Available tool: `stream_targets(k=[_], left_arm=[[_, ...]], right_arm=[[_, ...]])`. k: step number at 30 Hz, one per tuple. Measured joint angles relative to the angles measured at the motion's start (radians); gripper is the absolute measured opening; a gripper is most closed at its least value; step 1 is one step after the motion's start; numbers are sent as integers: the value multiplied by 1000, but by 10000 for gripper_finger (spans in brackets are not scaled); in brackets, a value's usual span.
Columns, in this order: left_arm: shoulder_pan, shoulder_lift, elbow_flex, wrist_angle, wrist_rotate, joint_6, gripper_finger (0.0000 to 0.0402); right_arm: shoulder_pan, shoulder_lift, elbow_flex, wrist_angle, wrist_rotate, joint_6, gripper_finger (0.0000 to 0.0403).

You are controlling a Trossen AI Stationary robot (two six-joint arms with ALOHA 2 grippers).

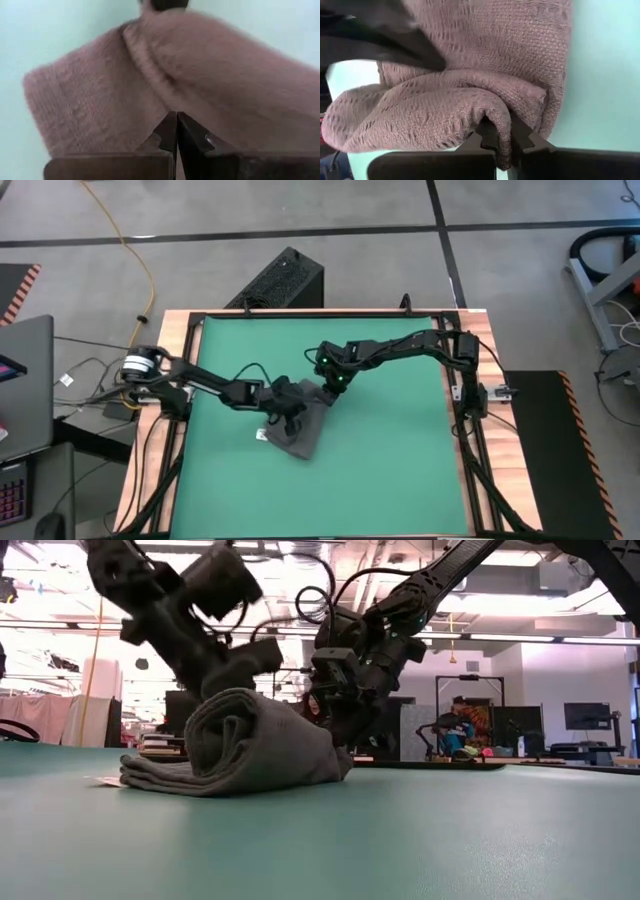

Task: Roll towel
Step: Roll the microfiber towel

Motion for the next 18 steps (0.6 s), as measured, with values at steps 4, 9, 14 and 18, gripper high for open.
stream_targets(k=[4,9,14,18], left_arm=[[24,86,0,90,54,-2,0],[30,180,2,241,155,0,0],[36,258,21,344,288,-30,0],[27,279,72,337,332,-7,0]], right_arm=[[1,-2,0,-26,-9,0,22],[12,-34,-2,-103,-8,0,22],[24,-49,-2,-162,-9,8,22],[24,-49,-2,-180,-15,8,22]])
